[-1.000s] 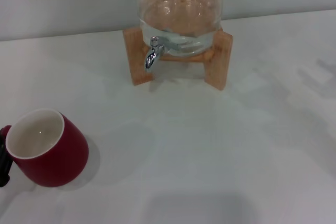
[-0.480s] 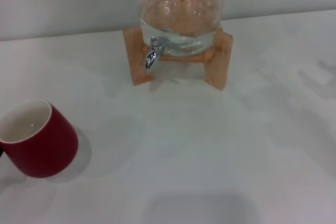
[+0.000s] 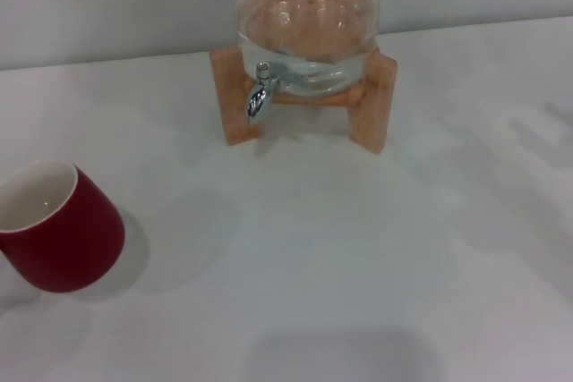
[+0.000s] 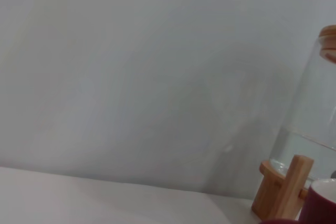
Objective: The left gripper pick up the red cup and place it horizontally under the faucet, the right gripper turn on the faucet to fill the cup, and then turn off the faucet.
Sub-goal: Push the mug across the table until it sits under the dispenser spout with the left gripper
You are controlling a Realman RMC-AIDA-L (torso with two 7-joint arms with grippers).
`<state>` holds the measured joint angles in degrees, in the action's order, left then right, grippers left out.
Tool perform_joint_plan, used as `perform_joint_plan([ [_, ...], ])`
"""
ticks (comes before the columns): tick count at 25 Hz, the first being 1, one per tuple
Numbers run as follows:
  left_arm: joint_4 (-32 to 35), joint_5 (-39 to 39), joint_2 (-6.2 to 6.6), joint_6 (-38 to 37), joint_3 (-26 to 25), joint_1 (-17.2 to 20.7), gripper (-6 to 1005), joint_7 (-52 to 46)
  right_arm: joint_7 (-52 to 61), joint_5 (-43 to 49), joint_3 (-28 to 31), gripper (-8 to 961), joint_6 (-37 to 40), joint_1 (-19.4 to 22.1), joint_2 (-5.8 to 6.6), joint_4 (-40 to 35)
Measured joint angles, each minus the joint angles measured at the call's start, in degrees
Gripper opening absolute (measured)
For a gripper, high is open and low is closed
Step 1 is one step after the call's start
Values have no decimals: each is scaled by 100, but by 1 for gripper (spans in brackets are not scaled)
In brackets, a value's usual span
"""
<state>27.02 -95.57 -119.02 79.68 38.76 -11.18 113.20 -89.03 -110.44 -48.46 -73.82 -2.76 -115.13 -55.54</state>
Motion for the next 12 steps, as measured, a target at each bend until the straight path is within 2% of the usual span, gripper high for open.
perform_joint_plan([
  [12,22,174,46,-90,5,-144,143,20,0,-1,15,780,0,-35,0,49],
])
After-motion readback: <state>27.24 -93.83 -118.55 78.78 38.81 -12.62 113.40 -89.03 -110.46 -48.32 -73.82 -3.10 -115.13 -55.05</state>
